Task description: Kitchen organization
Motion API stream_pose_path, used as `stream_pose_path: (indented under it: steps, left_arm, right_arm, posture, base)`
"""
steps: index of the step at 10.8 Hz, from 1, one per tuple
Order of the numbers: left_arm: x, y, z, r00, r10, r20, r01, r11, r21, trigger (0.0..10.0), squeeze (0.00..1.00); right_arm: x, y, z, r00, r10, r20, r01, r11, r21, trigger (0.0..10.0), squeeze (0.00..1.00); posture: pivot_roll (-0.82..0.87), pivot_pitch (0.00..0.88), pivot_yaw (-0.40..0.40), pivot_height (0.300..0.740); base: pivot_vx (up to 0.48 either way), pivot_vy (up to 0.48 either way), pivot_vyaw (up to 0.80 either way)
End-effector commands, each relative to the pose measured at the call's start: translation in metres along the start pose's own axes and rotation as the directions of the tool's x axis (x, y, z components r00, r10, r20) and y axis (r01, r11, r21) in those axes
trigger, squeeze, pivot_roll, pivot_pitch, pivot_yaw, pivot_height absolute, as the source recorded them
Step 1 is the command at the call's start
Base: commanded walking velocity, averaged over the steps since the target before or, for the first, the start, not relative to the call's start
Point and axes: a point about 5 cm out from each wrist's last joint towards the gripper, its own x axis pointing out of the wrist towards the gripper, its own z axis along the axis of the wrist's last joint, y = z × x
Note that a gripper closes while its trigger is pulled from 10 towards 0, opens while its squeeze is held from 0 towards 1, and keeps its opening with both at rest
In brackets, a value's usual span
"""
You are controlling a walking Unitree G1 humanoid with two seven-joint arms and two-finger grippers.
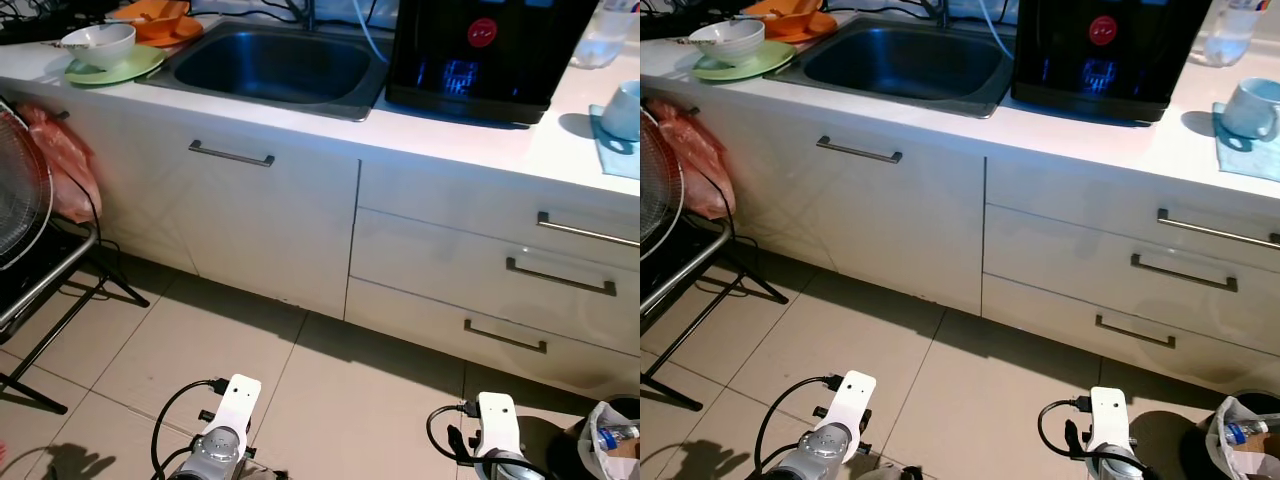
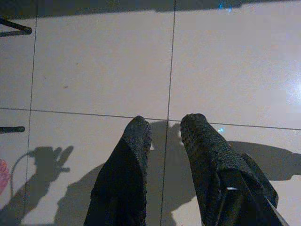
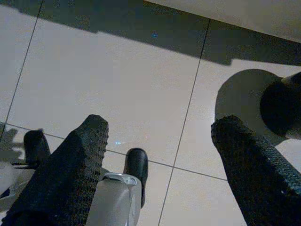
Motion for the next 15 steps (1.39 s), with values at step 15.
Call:
stream_pose_path:
  steps: [15]
  left_arm:
    - [-0.055, 0.057, 0.202, 0.502, 0.33, 0.8, -0.187, 0.944, -0.272, 10.0, 0.0]
  right_arm:
    - [-0.089, 0.04, 0.267, 0.29, 0.118, 0.95, -0.054, 0.993, -0.107, 10.0, 0.0]
  posture:
    - [-0.06, 0.045, 0.056, 0.74]
  base:
    - [0.0, 0.0, 0.0]
